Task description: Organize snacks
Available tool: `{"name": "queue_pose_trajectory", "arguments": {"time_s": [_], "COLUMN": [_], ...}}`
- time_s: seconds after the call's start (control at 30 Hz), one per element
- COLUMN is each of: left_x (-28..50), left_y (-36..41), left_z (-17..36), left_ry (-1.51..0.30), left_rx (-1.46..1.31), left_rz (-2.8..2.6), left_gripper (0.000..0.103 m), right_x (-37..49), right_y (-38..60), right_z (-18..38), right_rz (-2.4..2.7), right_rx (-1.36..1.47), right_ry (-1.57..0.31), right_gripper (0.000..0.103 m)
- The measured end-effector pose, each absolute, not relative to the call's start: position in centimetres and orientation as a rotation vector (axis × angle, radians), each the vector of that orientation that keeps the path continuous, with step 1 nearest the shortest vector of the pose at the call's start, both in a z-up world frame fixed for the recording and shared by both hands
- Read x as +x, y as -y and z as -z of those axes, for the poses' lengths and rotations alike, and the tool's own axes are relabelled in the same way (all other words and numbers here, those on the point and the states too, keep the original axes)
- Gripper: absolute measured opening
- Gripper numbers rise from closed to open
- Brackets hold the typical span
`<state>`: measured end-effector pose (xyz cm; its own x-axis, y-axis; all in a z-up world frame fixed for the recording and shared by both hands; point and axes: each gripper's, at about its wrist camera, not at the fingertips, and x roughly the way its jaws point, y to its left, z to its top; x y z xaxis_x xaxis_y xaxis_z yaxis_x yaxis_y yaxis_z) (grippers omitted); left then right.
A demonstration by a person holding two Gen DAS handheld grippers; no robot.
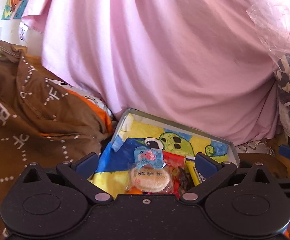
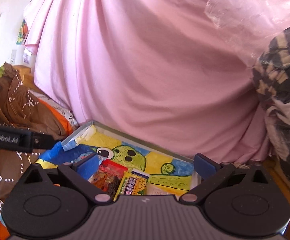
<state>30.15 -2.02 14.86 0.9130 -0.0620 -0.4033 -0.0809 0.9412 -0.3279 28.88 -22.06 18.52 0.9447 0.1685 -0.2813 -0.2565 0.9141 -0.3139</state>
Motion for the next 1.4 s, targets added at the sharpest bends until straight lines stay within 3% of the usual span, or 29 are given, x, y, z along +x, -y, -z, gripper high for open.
{"name": "queue_pose_trajectory", "arguments": {"time_s": [0.67,1.4], "left_x": [24.2,19.5], "left_y": [-2.3,-1.3], "left_z": [-17.5,-16.7], "left_ry": [-0.375,-0.380], "left_rx": [-0.414,-0.345], "left_rz": [-0.097,-0.062], "left_gripper": [0.102,0.102], "right_x": [24.5,18.7], "right_y": [21.5,22.2], "right_z": [-20.9,-21.4], "right_rz": [-0.132,-0.123], "right_rx": [-0.242,-0.196], "right_ry": [-0.207,-0.154], "right_gripper": [0.103,0.103]}}
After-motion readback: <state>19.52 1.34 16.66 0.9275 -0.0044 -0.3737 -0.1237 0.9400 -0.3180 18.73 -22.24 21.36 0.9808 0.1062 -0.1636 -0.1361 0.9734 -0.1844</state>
